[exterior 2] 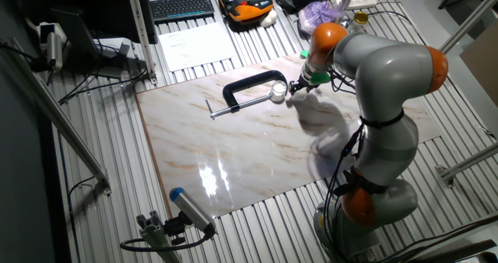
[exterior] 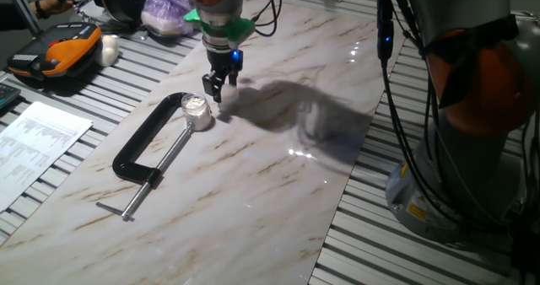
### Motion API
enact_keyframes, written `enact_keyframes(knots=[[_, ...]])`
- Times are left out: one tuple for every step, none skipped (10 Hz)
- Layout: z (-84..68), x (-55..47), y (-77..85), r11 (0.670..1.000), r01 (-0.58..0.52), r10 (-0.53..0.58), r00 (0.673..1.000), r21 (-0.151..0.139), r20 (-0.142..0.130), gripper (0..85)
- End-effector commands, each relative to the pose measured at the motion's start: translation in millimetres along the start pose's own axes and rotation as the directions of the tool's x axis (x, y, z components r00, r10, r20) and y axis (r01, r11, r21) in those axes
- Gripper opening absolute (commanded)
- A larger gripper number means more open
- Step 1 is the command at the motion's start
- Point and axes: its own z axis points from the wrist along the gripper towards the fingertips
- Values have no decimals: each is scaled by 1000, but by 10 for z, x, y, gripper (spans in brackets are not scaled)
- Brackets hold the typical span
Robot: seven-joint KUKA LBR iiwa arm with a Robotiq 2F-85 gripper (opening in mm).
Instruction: Unscrew the lid from the jar
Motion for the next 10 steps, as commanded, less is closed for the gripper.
enact_keyframes(knots=[[-20, -7, -1, 1000, -5, 5, 1000, -17, -13, 850], [-63, -20, -3, 1000, -9, 9, 1000, -24, -25, 850], [-126, -39, -1, 1000, -10, 9, 1000, -26, -29, 850], [-191, -55, -3, 1000, -8, 7, 1000, -23, -31, 850], [-250, -65, 0, 1000, -3, 3, 999, -23, -32, 850], [-291, -67, 7, 1000, 7, -8, 1000, -23, -30, 850], [-340, -66, 26, 1000, 11, -11, 1000, -21, -27, 680], [-400, -63, 47, 1000, 20, -20, 999, -21, -28, 680], [-474, -54, 79, 999, 31, -31, 999, -17, -30, 510], [-529, -40, 109, 999, 37, -37, 999, -7, -28, 510]])
